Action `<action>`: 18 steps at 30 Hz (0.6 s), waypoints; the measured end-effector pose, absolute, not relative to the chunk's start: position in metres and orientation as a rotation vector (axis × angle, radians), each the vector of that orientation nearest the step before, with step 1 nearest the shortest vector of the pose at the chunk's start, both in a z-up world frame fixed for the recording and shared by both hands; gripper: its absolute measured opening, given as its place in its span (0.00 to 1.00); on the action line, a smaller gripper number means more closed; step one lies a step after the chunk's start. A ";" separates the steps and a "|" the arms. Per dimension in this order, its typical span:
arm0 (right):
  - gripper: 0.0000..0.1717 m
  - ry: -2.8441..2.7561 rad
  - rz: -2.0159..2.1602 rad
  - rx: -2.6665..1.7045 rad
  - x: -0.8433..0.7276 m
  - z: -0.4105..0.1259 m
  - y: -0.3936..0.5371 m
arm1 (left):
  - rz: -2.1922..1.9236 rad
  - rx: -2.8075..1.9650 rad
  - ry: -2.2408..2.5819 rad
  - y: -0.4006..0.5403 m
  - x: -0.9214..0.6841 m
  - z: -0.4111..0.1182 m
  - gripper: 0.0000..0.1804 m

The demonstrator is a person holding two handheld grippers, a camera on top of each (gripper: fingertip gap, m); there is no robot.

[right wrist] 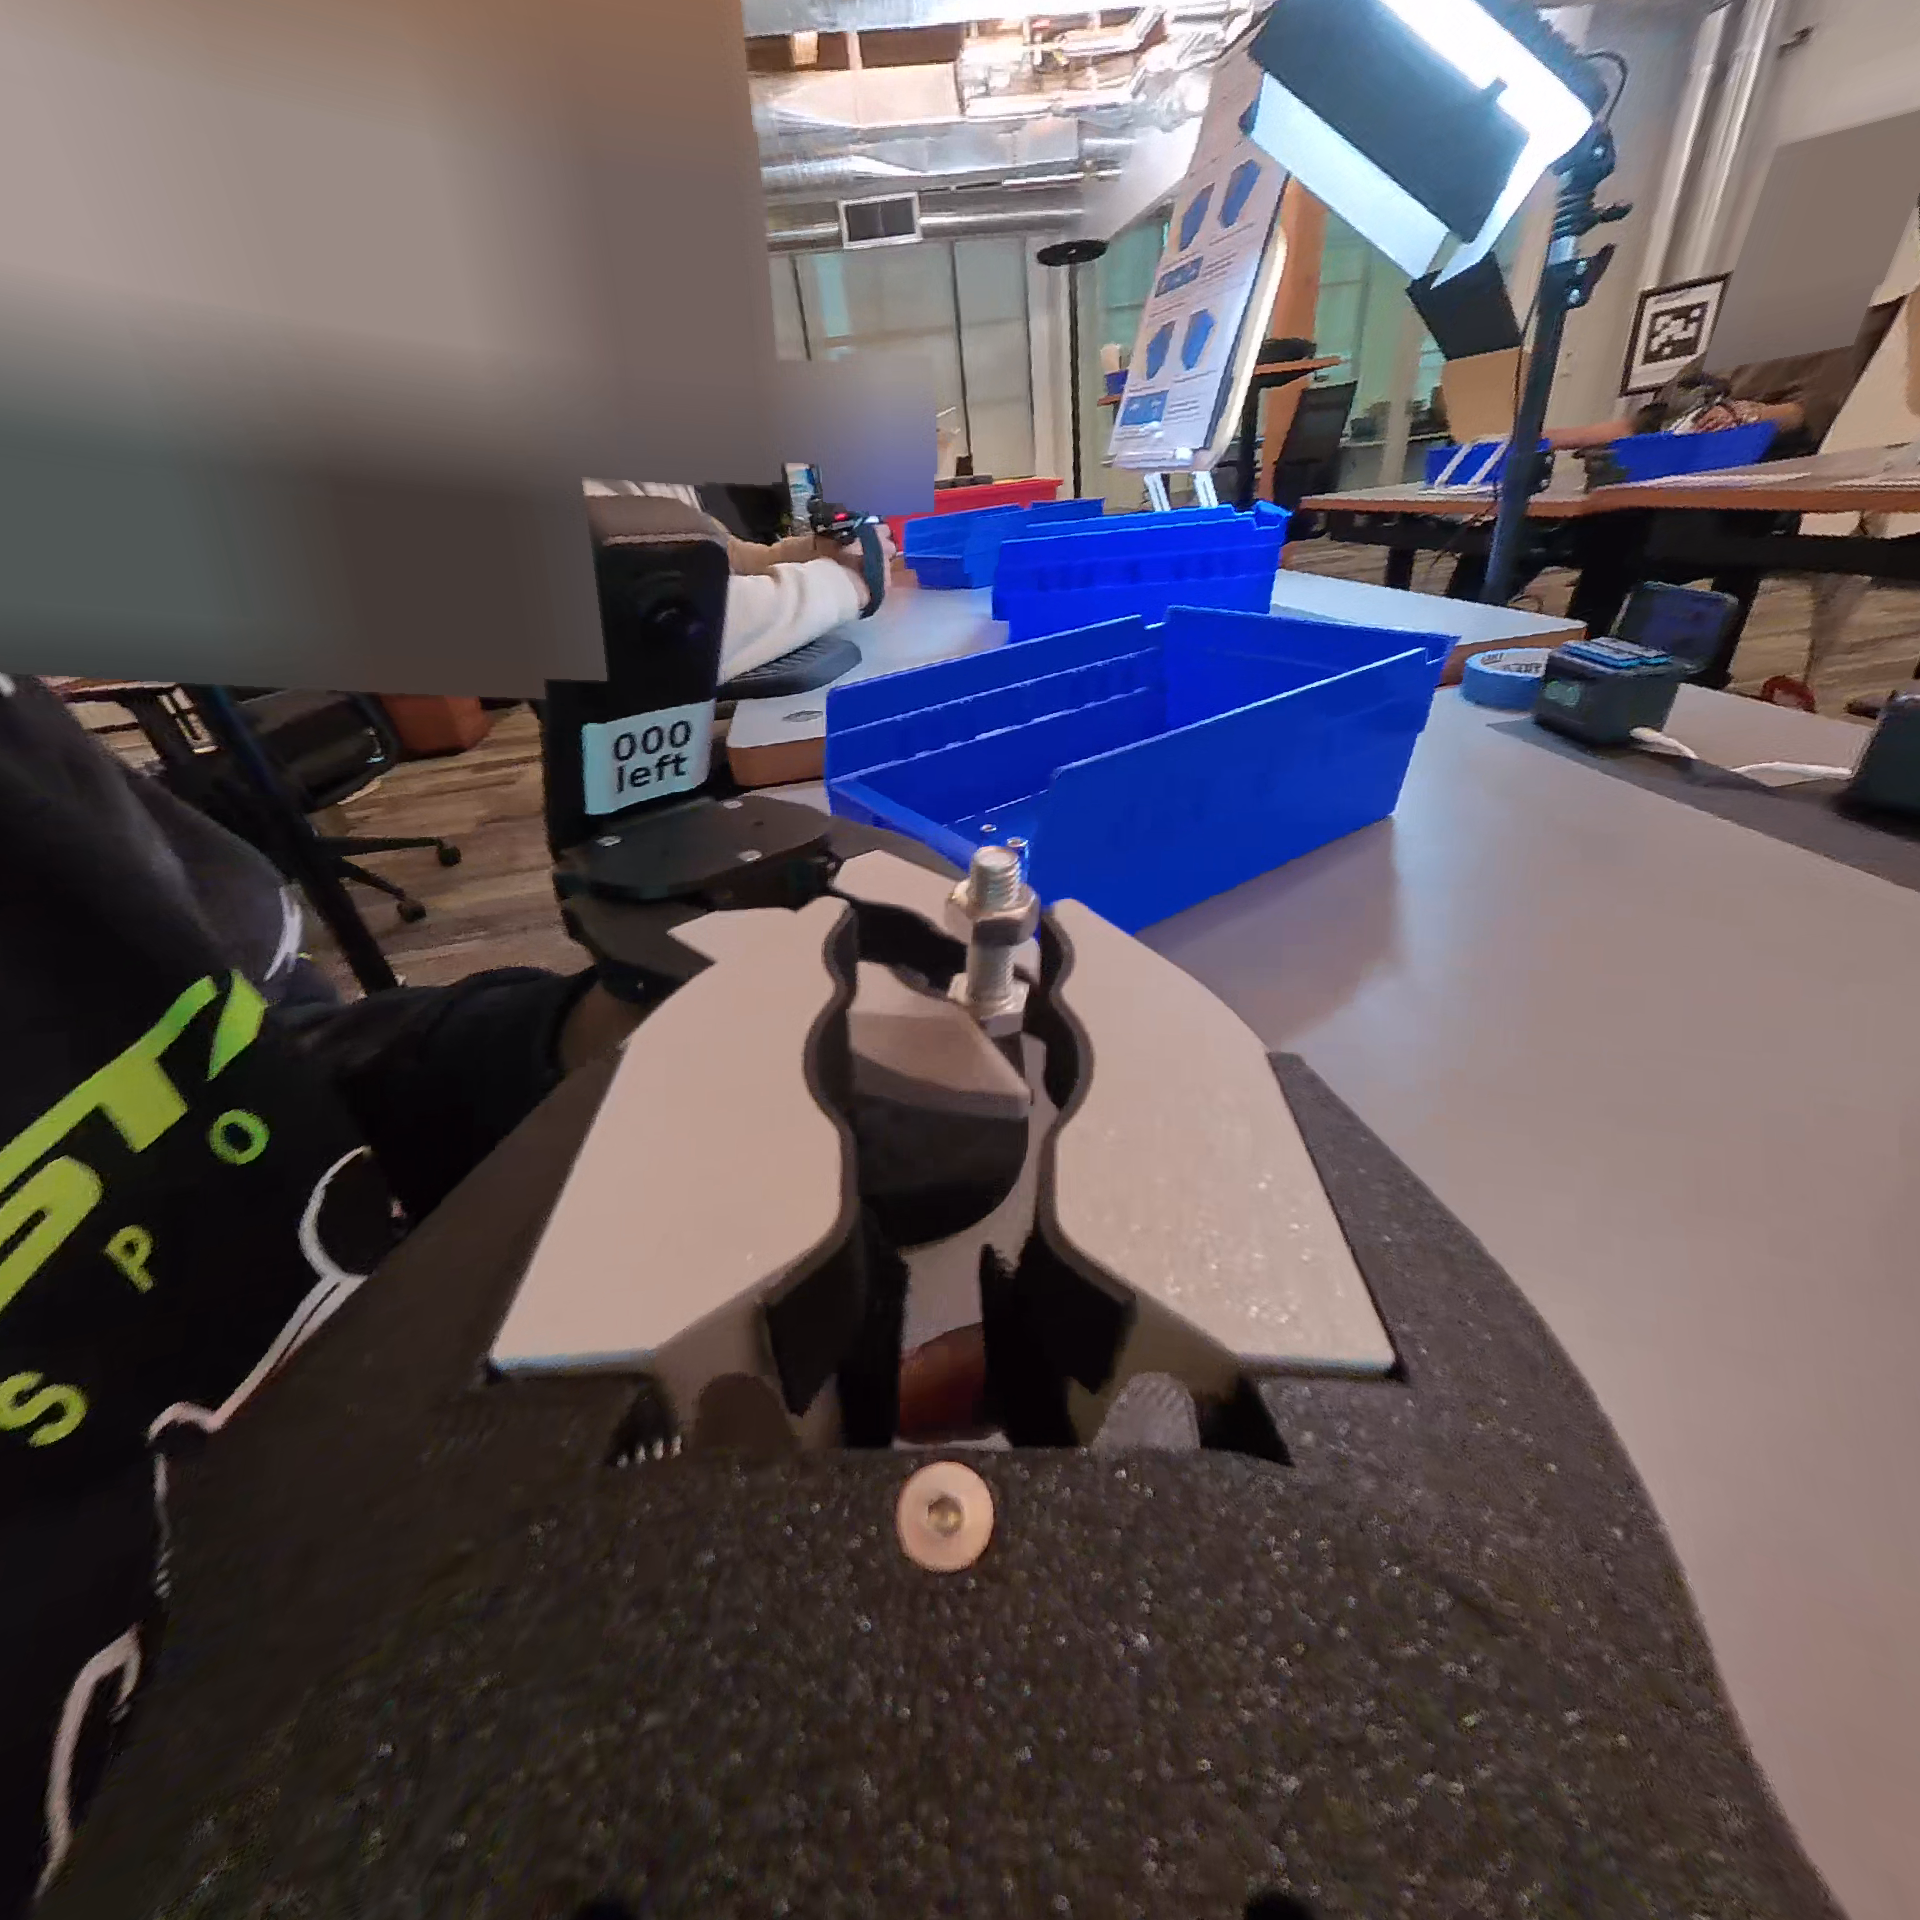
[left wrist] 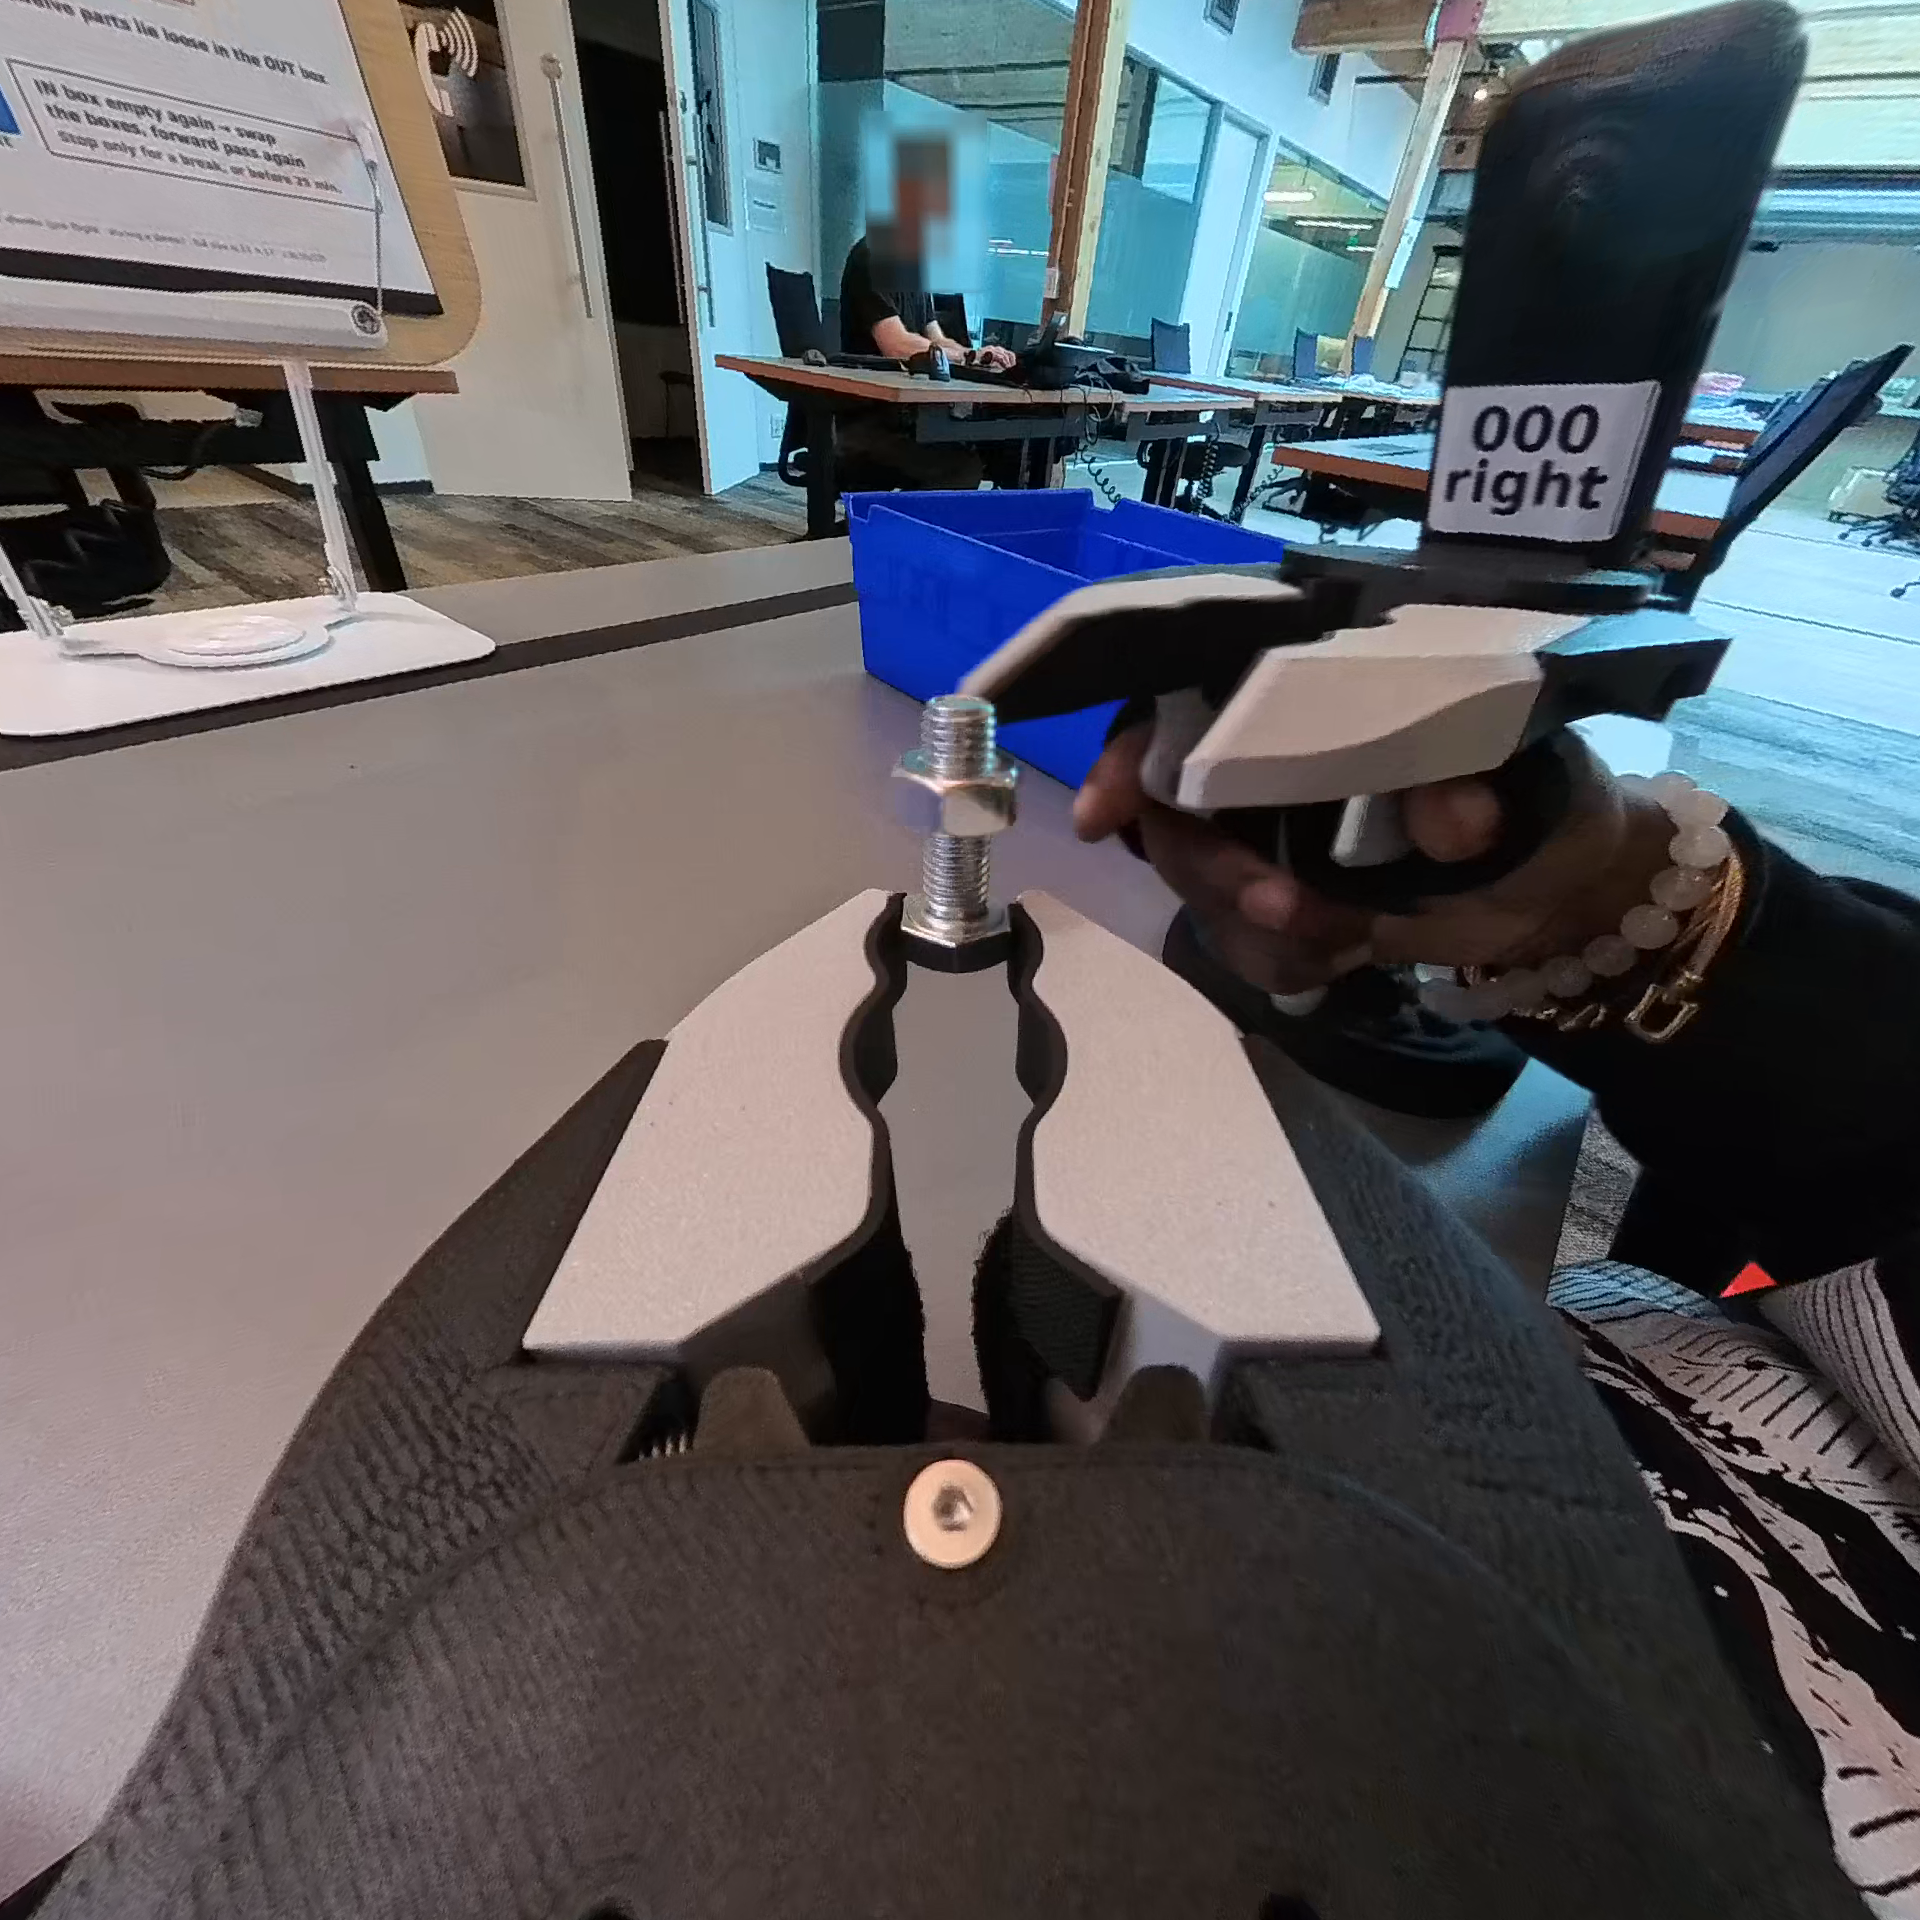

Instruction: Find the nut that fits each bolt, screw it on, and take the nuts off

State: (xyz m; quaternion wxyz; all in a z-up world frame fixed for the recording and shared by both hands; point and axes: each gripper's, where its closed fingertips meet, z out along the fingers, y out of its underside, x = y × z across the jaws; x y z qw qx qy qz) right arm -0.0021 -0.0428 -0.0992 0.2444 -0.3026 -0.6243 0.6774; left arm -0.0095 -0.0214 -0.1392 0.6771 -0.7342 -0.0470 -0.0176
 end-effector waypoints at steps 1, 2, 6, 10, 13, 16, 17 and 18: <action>0.23 -1.710 1.846 -0.831 -0.006 -0.100 -0.045 | -0.039 -1.651 -0.101 -0.021 -0.009 -0.139 0.10; 0.25 -1.725 1.839 -0.832 -0.010 -0.102 -0.049 | -0.037 -1.654 -0.098 -0.021 -0.009 -0.139 0.10; 0.27 -1.760 1.836 -0.809 -0.020 -0.105 -0.061 | -0.032 -1.662 -0.087 -0.020 -0.007 -0.141 0.10; 0.25 -1.776 1.823 -0.792 -0.018 -0.104 -0.063 | -0.036 -1.658 -0.101 -0.021 -0.009 -0.140 0.10; 0.22 -1.774 1.796 -0.809 -0.010 -0.105 -0.053 | -0.036 -1.657 -0.112 -0.021 -0.011 -0.140 0.10; 0.09 -1.789 1.842 -0.784 0.008 -0.100 -0.044 | -0.037 -1.657 -0.117 -0.021 -0.011 -0.141 0.10; 0.08 -1.772 1.846 -0.797 0.009 -0.096 -0.040 | -0.038 -1.658 -0.115 -0.021 -0.011 -0.141 0.10; 0.08 -1.753 1.830 -0.805 0.008 -0.093 -0.036 | -0.036 -1.658 -0.113 -0.021 -0.011 -0.141 0.10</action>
